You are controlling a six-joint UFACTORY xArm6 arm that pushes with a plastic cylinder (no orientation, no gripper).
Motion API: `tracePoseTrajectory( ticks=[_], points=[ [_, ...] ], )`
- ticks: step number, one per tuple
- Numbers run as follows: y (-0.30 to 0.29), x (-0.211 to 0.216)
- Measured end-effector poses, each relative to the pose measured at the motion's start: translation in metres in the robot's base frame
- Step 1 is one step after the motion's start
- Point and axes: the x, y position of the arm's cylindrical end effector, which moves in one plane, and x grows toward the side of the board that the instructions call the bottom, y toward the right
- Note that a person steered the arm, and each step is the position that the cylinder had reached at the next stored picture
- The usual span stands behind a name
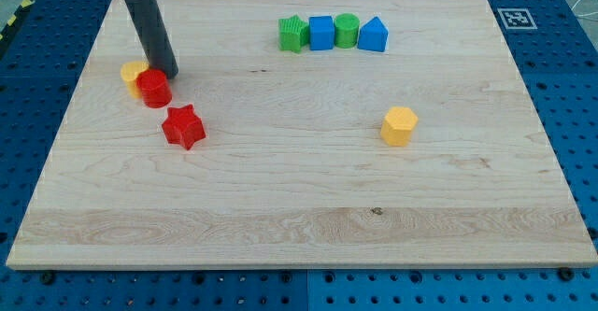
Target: Slide yellow heart along with red circle slightly right
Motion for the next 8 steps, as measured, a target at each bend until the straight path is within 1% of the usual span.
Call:
tracePoseTrajectory(
  ticks=[1,2,3,4,5,6,7,8],
  points=[
    [-0.006,-0.039],
    [-0.008,-0.090],
    [-0.048,-0.101],
    [-0.105,-0.063],
    [-0.120,-0.044],
    [-0.119,-0.035],
    [-0.118,0.001],
    [-0.102,0.031]
  ],
)
